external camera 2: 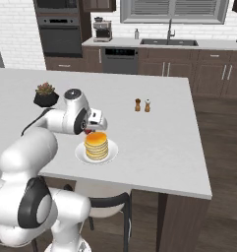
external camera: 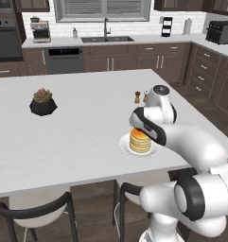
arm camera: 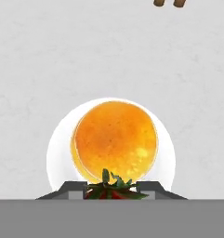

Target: Take the strawberry from the fridge and place it on top of the pancake, located on the dining counter.

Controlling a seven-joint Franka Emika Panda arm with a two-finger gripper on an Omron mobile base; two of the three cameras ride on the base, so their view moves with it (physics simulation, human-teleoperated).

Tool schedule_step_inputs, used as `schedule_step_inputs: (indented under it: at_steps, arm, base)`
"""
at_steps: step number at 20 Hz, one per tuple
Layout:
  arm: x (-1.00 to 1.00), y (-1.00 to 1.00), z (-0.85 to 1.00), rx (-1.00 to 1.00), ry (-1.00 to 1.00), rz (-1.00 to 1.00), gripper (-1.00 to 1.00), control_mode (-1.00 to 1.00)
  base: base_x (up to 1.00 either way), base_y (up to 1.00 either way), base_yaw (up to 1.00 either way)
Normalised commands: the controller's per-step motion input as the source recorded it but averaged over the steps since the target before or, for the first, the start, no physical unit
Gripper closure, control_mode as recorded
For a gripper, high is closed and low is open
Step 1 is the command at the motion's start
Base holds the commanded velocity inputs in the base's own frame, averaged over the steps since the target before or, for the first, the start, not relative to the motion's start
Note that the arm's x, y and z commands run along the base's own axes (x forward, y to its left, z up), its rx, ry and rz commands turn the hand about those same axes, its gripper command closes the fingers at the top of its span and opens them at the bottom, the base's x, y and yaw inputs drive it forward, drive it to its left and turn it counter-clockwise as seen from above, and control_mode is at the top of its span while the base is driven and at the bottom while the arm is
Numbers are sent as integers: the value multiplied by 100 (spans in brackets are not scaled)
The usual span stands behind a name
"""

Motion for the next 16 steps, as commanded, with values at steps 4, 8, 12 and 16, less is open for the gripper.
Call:
schedule_step_inputs:
  at_steps: [4, 8, 12, 16]
  arm:
    - [16, 0, -26, 0, 9, 3, 100, -100]
    - [26, 0, -25, 0, 7, 2, 100, -100]
    - [22, 0, -17, 0, 3, 2, 100, -100]
    - [23, 0, -14, 0, 0, 1, 100, -100]
  base:
    - [0, 0, 0]
    - [0, 0, 0]
    - [0, 0, 0]
    - [0, 0, 0]
